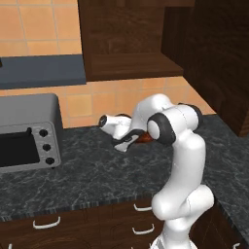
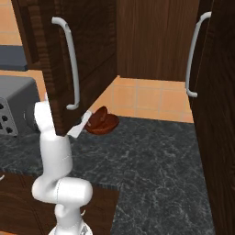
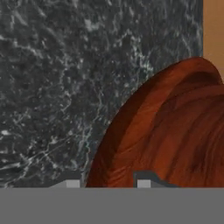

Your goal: Pick up the bowls on the counter and stack them on top of one another in the open cabinet. Place the smaller bowl on top of the larger bowl.

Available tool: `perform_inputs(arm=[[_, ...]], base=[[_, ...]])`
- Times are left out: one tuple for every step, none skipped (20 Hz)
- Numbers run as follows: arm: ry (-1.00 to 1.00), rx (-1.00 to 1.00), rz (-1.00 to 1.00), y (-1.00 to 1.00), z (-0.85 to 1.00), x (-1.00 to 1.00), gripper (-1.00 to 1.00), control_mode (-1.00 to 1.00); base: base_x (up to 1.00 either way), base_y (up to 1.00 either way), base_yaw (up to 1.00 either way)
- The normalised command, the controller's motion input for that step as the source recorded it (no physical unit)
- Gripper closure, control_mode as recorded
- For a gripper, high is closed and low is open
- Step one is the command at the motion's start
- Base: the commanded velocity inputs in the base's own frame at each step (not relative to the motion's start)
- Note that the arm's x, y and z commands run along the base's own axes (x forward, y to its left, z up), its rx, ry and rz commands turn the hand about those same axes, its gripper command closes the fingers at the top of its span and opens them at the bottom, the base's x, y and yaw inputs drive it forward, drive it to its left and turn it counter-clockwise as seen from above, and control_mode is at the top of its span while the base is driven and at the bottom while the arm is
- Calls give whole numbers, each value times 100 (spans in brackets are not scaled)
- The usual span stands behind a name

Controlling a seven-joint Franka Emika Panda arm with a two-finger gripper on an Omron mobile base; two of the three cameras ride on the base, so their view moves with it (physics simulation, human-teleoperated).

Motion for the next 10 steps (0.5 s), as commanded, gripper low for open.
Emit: perform_inputs(arm=[[-10,4,0,0,32,-34,100,-100],[-15,6,1,0,49,-48,100,-100],[-21,7,2,0,58,-59,100,-100],[-24,5,6,0,70,-73,100,-100],[-28,3,11,0,85,-84,100,-100],[-30,4,11,0,94,-94,100,-100],[-33,2,12,0,100,-100,100,-100],[-37,2,12,0,100,-100,100,-100],[-34,2,13,1,100,-99,100,-100],[-38,2,12,6,100,-97,100,-100]], base=[[0,0,0],[0,0,0],[0,0,0],[0,0,0],[0,0,0],[0,0,0],[0,0,0],[0,0,0],[0,0,0],[0,0,0]])
